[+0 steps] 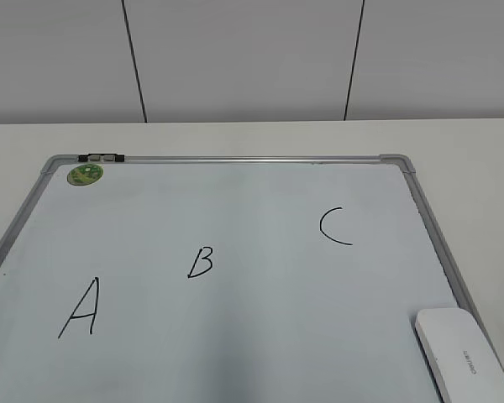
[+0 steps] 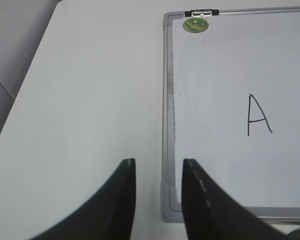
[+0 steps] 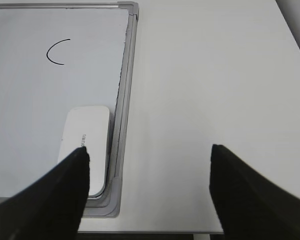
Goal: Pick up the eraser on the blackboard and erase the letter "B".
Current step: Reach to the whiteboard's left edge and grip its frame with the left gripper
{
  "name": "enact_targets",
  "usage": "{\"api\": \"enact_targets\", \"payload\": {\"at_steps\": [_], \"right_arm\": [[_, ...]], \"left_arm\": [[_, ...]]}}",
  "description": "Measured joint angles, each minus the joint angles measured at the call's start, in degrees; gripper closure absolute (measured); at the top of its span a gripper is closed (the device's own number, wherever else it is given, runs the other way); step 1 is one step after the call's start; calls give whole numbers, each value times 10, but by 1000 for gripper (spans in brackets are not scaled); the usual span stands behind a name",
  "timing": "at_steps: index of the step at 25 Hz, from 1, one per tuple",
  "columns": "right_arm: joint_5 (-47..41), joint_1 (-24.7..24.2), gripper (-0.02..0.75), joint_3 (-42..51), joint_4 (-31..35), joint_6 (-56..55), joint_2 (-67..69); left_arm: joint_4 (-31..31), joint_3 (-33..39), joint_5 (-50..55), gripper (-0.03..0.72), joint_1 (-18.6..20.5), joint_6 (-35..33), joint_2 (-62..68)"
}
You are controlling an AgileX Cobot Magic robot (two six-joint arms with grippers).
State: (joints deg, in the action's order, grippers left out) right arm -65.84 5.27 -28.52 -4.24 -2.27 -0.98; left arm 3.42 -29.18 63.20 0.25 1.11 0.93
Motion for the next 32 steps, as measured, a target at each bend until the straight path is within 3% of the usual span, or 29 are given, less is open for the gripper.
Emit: {"api": "enact_targets", "payload": {"at_steps": [16, 32], "right_arm": [[0, 0, 183, 0, 0, 0, 0], [0, 0, 183, 0, 0, 0, 0]], "left_arm": [[1, -12, 0, 447, 0, 0, 25], [9, -158, -8, 447, 0, 0, 409]]}}
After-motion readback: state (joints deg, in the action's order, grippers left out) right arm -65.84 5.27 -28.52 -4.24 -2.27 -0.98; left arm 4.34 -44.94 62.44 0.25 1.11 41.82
